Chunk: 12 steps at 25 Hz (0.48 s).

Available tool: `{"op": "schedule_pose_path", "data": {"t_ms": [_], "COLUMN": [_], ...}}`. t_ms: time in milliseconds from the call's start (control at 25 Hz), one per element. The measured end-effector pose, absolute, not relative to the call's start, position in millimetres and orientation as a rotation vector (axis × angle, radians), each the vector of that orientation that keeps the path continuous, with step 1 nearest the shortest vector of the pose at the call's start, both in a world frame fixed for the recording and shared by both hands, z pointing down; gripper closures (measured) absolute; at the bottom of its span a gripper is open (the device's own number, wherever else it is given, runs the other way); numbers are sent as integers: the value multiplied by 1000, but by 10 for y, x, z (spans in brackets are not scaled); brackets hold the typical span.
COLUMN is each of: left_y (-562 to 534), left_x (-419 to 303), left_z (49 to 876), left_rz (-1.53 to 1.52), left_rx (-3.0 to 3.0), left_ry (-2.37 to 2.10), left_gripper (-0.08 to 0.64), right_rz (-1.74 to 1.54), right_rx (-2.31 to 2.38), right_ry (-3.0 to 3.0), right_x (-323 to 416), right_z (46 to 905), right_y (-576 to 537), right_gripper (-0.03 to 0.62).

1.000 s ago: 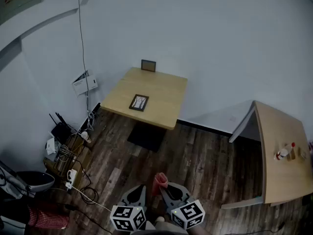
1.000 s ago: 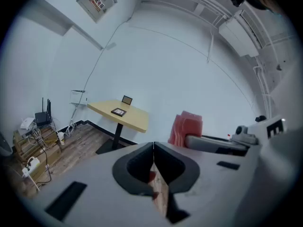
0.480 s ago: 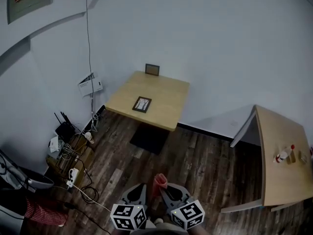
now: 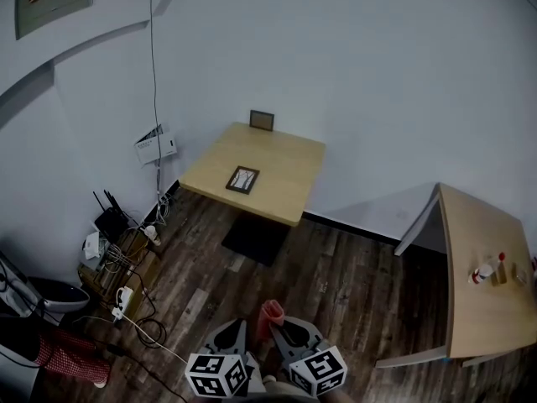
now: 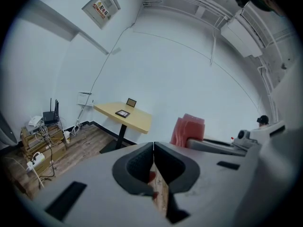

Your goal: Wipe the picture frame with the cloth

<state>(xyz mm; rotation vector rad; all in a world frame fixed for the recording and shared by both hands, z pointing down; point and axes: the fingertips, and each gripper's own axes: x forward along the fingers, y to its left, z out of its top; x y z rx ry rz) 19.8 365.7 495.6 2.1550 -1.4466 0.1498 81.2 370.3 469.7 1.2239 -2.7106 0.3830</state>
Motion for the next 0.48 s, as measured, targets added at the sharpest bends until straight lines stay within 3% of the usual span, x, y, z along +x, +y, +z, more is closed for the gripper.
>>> {"op": "schedule_pose_path", "data": {"t_ms": [480], "left_y": [2947], "left_x": [231], "left_z": [4959], "left_rz": [135], "left_rx": [2150], "left_ry": [-1412], "left_gripper": [555], "right_rz": [435], "right_rx": [1281], "right_ry": [-2699], "right_x": [925], "right_z": [4683], "right_y": [3009], "right_gripper": [572]}}
